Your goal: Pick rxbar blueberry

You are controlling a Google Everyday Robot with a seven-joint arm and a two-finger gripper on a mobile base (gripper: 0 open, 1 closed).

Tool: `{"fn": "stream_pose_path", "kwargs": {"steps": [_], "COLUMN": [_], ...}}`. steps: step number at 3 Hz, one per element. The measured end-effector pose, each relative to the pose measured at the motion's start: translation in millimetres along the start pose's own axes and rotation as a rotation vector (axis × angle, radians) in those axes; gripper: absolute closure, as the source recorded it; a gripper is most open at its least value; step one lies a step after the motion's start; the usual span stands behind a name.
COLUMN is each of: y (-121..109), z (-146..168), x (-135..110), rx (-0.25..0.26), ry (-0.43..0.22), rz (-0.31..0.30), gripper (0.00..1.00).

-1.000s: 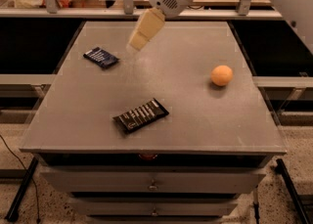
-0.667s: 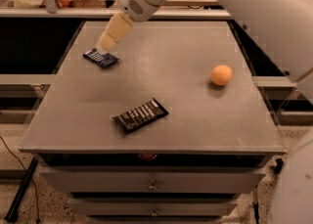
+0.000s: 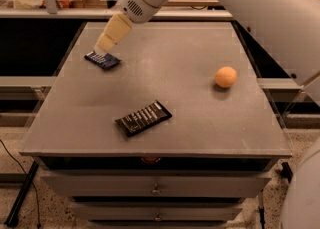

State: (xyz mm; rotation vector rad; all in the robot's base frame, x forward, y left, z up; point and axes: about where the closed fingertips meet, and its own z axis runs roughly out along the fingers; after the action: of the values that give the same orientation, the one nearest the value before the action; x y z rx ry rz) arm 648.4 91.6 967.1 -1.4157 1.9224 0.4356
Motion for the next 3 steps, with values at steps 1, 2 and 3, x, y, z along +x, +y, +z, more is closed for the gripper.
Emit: {"fn": "stream_pose_path", "kwargs": {"steps": [1, 2, 3], "y": [0, -5, -15], "z": [36, 73, 108], "x": [8, 16, 15], "rx": [-0.024, -0.039, -0.032], "ry": [-0.018, -0.053, -0.08], "rz": [0.027, 0.064, 0.101], "gripper": [0.0, 0.0, 0.0]}}
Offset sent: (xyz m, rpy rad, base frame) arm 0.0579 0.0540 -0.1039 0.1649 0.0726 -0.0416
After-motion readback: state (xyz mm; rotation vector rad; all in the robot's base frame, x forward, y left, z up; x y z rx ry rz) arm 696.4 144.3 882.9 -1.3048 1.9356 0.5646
